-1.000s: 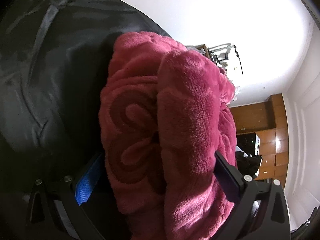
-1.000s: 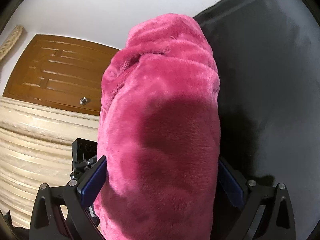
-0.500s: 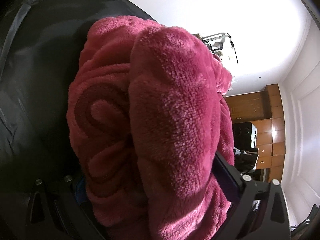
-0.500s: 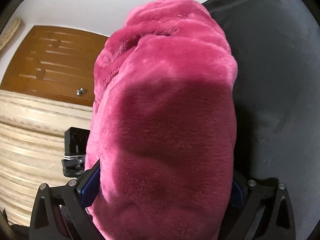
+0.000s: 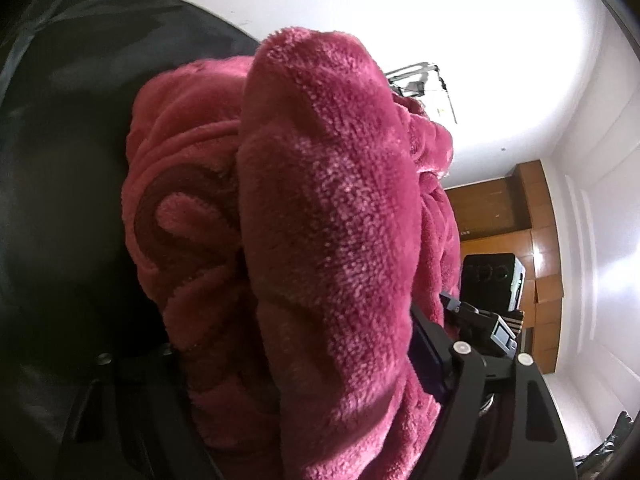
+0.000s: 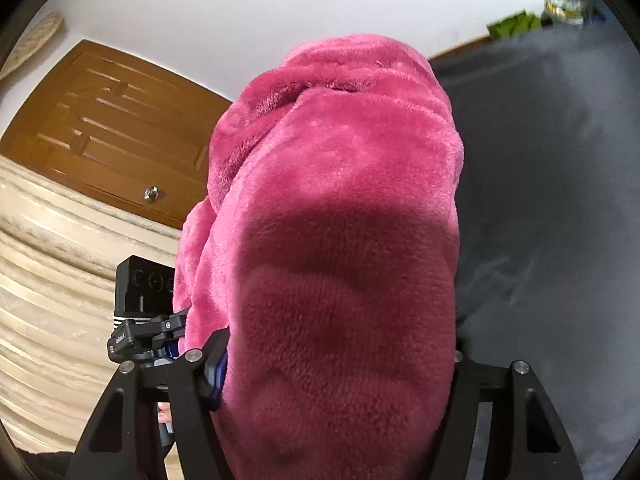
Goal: Fold clothes
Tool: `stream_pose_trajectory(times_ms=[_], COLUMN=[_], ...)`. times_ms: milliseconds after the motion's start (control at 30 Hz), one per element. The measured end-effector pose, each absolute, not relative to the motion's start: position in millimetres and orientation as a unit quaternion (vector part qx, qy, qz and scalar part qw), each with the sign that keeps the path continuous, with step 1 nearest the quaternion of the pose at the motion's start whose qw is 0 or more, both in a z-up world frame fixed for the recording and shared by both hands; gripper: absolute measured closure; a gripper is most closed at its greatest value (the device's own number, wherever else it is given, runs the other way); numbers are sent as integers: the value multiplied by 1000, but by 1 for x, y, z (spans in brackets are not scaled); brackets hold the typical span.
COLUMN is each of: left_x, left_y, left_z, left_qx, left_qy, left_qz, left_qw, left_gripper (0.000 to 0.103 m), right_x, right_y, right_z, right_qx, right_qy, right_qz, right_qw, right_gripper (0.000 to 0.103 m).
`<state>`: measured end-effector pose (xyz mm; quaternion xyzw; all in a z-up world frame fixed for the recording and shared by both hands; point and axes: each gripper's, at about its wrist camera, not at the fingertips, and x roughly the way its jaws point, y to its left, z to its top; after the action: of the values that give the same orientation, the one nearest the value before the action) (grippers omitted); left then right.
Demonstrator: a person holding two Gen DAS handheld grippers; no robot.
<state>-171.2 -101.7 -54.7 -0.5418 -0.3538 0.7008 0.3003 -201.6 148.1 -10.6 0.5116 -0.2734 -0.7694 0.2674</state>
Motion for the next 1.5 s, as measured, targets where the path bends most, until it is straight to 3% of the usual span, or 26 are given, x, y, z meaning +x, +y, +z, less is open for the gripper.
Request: stream_pose_trajectory(times_ms=[333, 733, 933, 1267, 1500], left_x=[-147, -151, -173, -196, -201], left_y=[14, 236, 320, 389, 389], left_z=[-12, -11, -15, -36, -32], left_qx=[-525, -535, -544, -576, -586], left_qy=[-335, -329, -315, -263, -247], left_qz=[705, 694, 694, 706, 719], left_qw=[339, 352, 351, 316, 282], left_gripper=[20, 20, 20, 19, 11], right_x=[-158, -132, -151, -178, -187], right_y=[234, 415, 456, 471, 452], right_z=[38, 41, 34, -18, -25], right_qx=[471, 459, 455, 488, 499], right_qy=[-271, -299, -300, -337, -332], right_qz=[-800, -811, -817, -787, -784], right_qw=[253, 205, 188, 170, 164], right_gripper=[33, 33, 32, 32, 19])
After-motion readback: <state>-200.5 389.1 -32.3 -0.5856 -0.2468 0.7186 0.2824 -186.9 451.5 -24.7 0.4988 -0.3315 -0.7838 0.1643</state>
